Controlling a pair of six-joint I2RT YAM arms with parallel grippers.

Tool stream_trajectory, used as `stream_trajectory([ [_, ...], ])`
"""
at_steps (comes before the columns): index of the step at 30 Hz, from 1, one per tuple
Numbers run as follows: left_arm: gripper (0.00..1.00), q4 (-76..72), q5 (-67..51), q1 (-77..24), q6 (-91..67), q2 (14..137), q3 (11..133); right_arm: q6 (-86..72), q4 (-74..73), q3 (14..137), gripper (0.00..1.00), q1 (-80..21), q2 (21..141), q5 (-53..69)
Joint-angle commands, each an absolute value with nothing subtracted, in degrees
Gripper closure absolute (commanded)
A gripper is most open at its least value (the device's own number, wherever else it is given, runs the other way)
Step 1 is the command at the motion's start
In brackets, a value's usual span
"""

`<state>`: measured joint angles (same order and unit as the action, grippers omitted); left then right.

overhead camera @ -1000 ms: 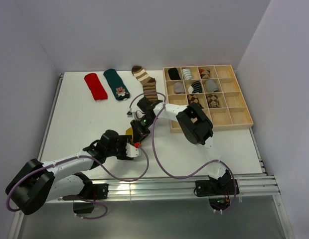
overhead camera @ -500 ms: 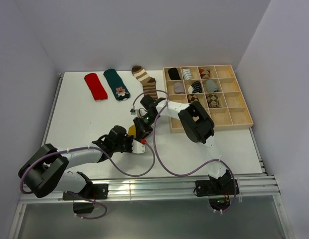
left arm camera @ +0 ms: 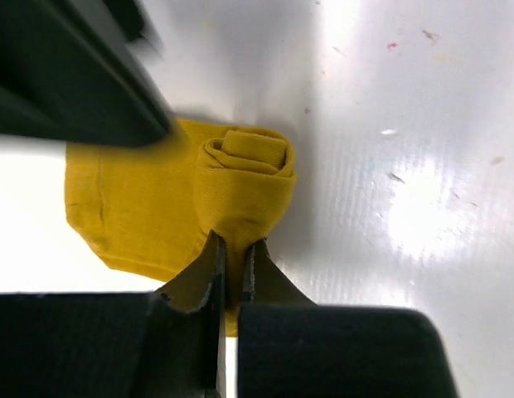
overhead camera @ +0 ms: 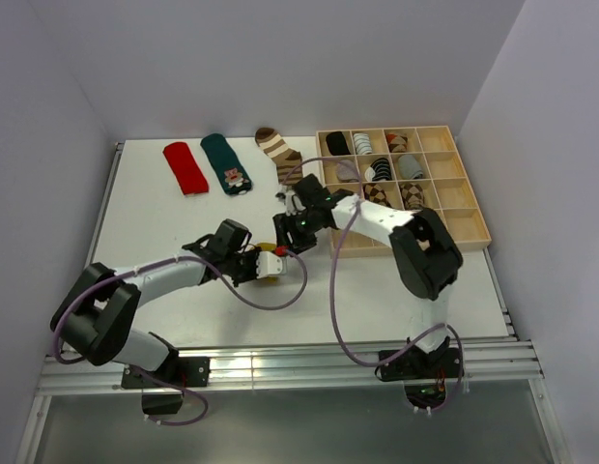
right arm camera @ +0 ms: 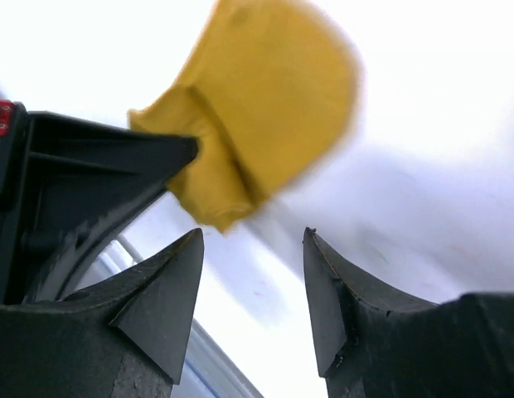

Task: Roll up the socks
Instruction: Roll the sock at the center of the board.

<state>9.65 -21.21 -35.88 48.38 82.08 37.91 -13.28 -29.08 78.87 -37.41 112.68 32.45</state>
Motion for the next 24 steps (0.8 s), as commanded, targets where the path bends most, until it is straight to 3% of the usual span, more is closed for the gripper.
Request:
stream_trajectory([
  [1, 1.00, 26.2, -28.2, -34.2, 46.3, 85.5, 41.3, -20.5, -20.9, 73.7, 0.41, -34.5, 103.9, 20.1],
  [10, 0.99, 47.0, -38.7, -31.2, 48.3, 96.4, 58.2, -28.3, -12.2, 58.3, 0.44, -33.0, 85.0, 4.9],
  [14, 0.99, 53.3, -40.4, -29.6, 48.3, 103.1, 64.2, -27.2, -6.3, 50.0, 0.44, -33.0, 75.5, 4.6],
  [24, 0.98, 67.5, -43.8, -26.7, 49.2, 121.0, 78.0, -18.6, 1.1, 40.8, 0.47, -44.3, 69.2, 0.9],
])
